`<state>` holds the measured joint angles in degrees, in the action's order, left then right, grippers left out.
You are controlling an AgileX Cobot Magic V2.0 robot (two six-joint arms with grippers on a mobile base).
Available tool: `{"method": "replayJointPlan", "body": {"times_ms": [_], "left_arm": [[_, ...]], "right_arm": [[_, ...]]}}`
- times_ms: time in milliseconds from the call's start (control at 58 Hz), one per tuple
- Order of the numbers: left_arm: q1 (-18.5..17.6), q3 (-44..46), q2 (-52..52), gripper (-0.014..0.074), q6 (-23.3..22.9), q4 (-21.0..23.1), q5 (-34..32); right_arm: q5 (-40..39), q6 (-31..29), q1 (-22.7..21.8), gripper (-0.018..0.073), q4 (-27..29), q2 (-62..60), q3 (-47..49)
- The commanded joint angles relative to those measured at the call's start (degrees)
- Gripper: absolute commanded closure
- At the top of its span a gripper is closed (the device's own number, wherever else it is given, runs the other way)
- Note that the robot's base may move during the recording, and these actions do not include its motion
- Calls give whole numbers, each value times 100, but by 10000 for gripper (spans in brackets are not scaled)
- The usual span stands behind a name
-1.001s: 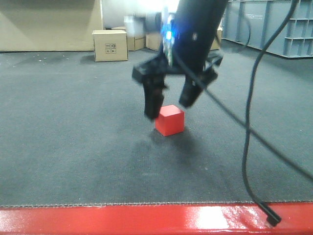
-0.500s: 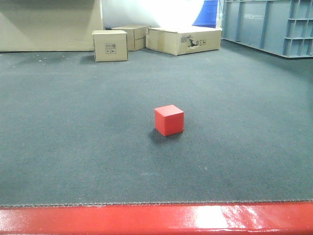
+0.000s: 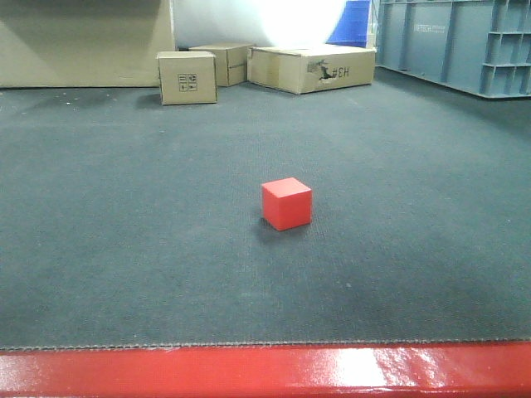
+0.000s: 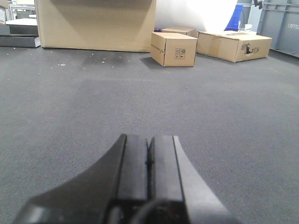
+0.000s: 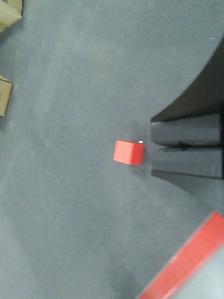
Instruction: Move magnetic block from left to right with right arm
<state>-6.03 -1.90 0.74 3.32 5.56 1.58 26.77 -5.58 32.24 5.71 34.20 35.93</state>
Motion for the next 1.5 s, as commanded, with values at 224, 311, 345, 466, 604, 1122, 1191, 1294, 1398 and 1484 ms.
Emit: {"method": "replayJointPlan", "body": {"times_ms": [224,311,345,466,604,1122,1191,1294,1398,1484], "left_arm": [[-2,-46,43,722,-34,27,-484],[-2,-46,43,722,-34,27,-484],[-2,-46,43,722,-34,27,-484],[-2,-46,43,722,-34,27,-484],[-2,-46,43,722,-34,27,-484],[-2,-46,43,722,-34,27,-484],[-2,-46,43,722,-34,27,-484],[-2,-46,43,722,-34,27,-484],[-2,-46,43,722,-34,27,-484],[-2,-46,43,722,-34,27,-484]], "right_arm": [[-459,5,-28,501,7,-760,-399],[-385,5,-28,501,7,-760,-399],[-371,5,-28,501,7,-760,-399],[-371,5,-28,501,7,-760,-399],[-371,5,-28,501,7,-760,-399],[-948,5,-2489,501,-12,-2538,-1688],[-1347,11,-2838,501,-6,-2903,-2144],[-1862,16,-3191,501,-1,-3367,-2746],[-2258,16,-3391,501,-1,-3612,-3260],[-2480,16,-3399,501,-1,-3603,-3561]]}}
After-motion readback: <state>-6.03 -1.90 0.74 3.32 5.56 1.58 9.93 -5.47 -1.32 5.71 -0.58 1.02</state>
